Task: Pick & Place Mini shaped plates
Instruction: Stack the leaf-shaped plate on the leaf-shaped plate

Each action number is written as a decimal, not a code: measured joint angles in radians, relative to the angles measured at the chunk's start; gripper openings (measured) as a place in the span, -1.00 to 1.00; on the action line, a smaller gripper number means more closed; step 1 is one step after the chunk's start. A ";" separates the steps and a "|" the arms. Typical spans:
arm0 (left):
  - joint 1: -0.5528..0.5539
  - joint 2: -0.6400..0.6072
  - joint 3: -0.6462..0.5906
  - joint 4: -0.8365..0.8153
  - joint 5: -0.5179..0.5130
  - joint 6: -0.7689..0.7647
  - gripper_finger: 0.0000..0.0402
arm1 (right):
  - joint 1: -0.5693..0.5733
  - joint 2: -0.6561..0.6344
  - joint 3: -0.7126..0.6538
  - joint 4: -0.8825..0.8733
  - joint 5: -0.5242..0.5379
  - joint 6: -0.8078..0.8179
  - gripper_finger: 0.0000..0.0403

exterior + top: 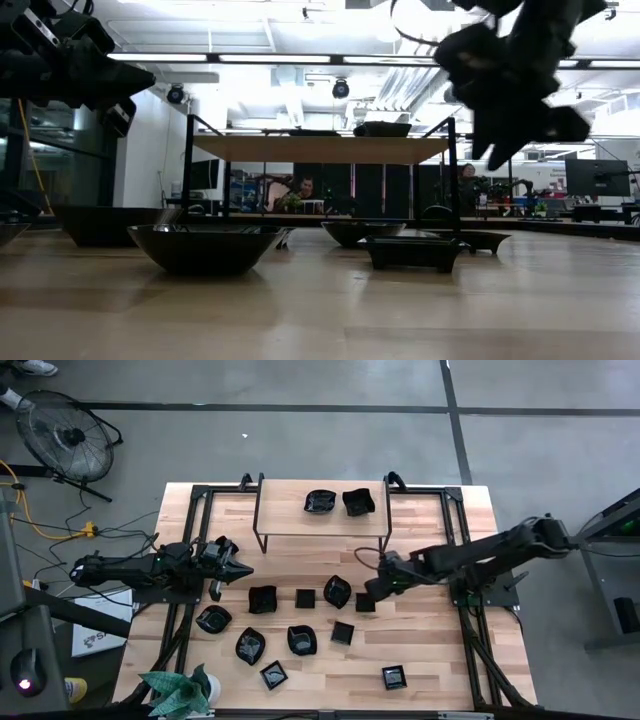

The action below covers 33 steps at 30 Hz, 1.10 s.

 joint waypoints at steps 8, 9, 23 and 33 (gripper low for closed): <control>0.000 0.000 0.000 0.000 0.000 0.000 -0.99 | -0.039 0.168 0.000 0.211 -0.049 0.065 -0.15; 0.000 0.000 0.000 0.000 0.000 0.000 -0.99 | -0.043 0.183 0.000 0.226 -0.049 0.072 -0.11; 0.000 0.000 0.000 0.000 0.000 0.000 -0.99 | -0.127 0.348 0.128 0.227 -0.051 -0.031 0.09; 0.000 0.000 0.000 0.000 0.000 0.000 -0.99 | -0.145 0.420 0.153 0.244 -0.104 -0.112 0.00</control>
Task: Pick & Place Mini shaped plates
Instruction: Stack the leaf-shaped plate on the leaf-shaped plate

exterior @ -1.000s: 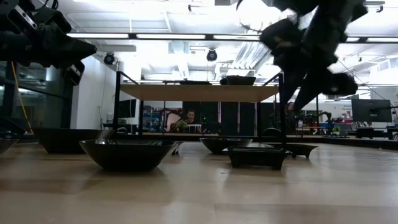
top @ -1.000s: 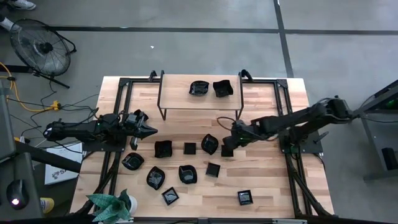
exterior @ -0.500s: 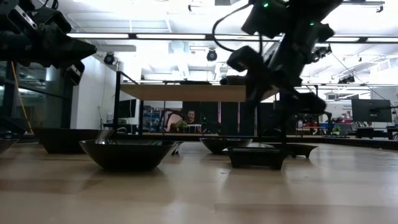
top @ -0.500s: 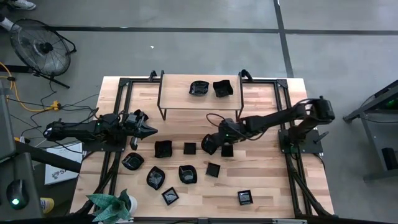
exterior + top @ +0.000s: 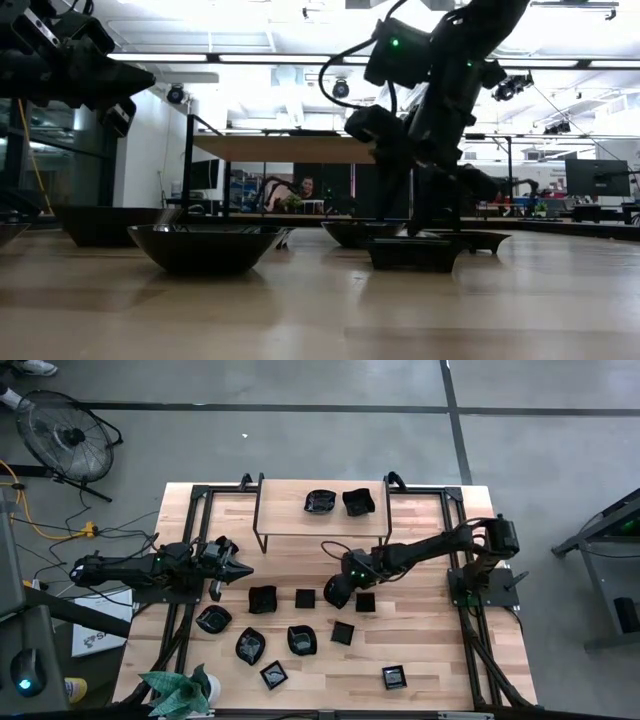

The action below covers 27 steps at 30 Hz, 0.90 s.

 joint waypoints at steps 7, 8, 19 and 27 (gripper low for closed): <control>0.000 0.000 0.000 0.000 0.000 0.000 -0.99 | 0.000 0.014 0.000 0.013 -0.014 -0.066 -0.10; 0.000 0.000 0.000 0.000 0.000 0.000 -0.99 | 0.000 0.014 0.000 0.016 -0.013 -0.074 -0.12; 0.000 0.000 0.000 0.000 0.000 0.000 -0.99 | 0.000 0.014 0.000 0.016 -0.012 -0.103 -0.49; 0.000 0.000 0.000 0.000 0.000 0.000 -0.99 | 0.000 0.014 0.000 0.016 -0.012 -0.107 -0.69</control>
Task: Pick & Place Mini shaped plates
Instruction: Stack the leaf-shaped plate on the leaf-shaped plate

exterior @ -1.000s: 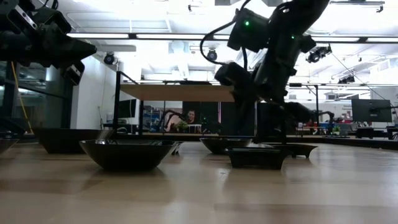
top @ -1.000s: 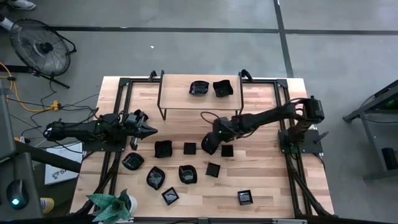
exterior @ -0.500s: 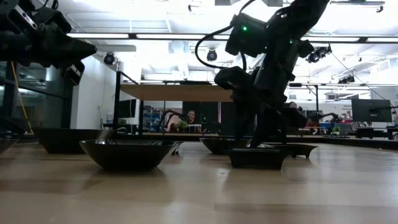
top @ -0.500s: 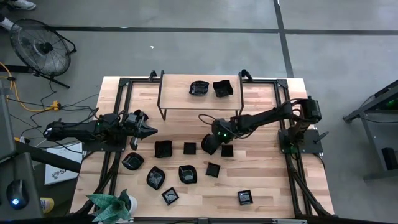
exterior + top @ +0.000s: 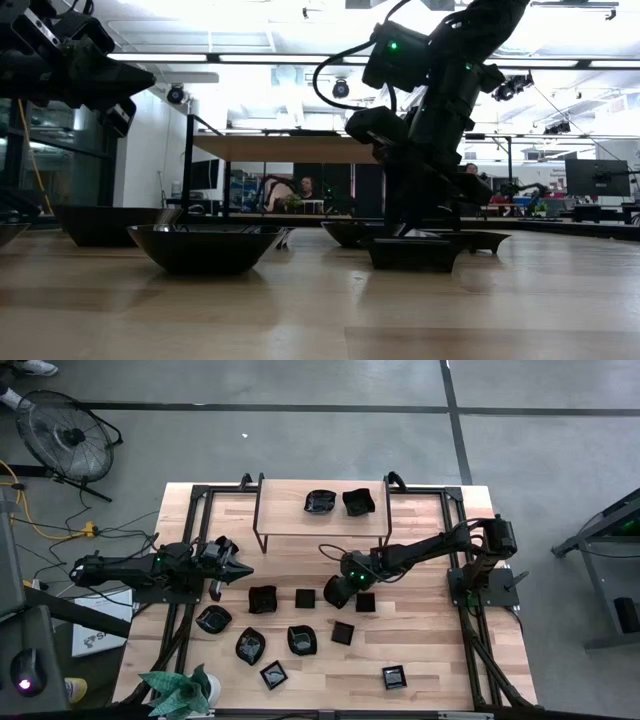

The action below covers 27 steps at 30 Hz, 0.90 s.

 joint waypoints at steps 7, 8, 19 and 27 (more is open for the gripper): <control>0.000 0.000 0.000 0.000 0.000 0.000 -0.99 | 0.000 0.000 0.000 0.000 0.018 -0.018 -0.87; 0.000 0.000 0.000 0.000 0.000 0.000 -0.99 | 0.000 0.000 0.000 0.000 0.020 -0.018 -0.90; 0.000 0.000 0.000 0.000 0.000 0.000 -0.99 | 0.000 -0.008 -0.001 0.012 0.008 -0.017 -0.99; 0.000 0.000 0.000 0.000 0.000 0.000 -0.99 | 0.000 -0.082 -0.001 0.022 -0.005 0.011 -0.99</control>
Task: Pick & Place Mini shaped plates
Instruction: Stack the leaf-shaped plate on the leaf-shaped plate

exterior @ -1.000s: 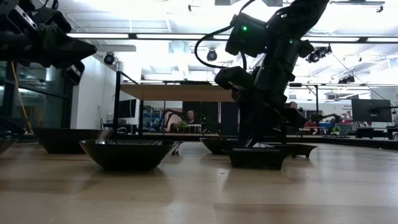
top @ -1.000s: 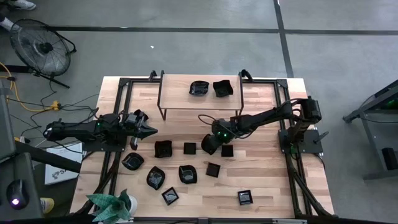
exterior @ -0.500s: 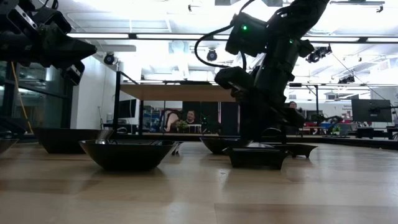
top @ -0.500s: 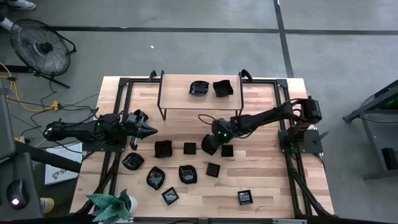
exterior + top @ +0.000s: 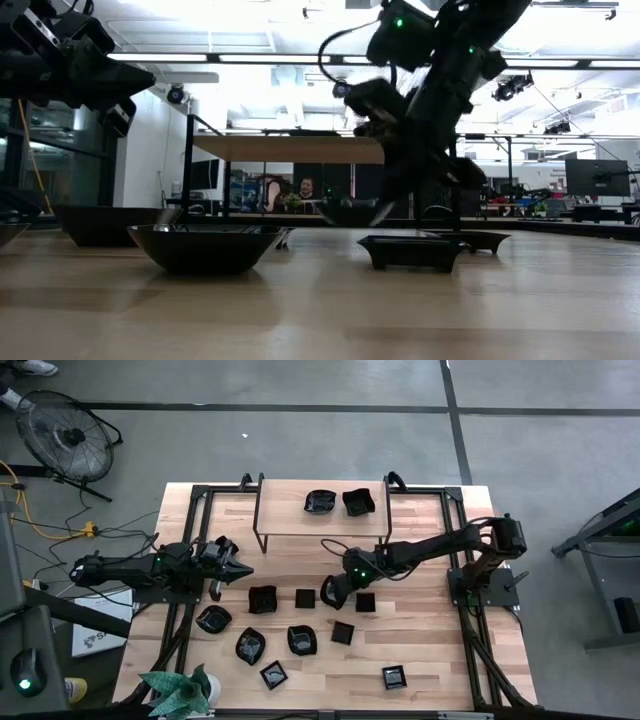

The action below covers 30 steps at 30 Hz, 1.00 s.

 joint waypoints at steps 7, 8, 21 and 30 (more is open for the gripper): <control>0.000 0.000 0.000 0.000 0.000 0.000 -0.99 | 0.003 -0.095 0.013 -0.006 0.009 0.046 -1.00; 0.000 0.000 0.000 0.000 0.000 0.000 -0.99 | 0.003 -0.105 0.025 -0.010 0.016 0.047 -1.00; 0.000 0.000 0.000 0.000 0.000 0.000 -0.99 | -0.041 -0.124 0.353 -0.253 0.092 -0.097 -1.00; 0.000 0.000 0.000 0.000 0.000 0.000 -0.99 | -0.119 -0.123 0.569 -0.487 0.141 -0.269 -1.00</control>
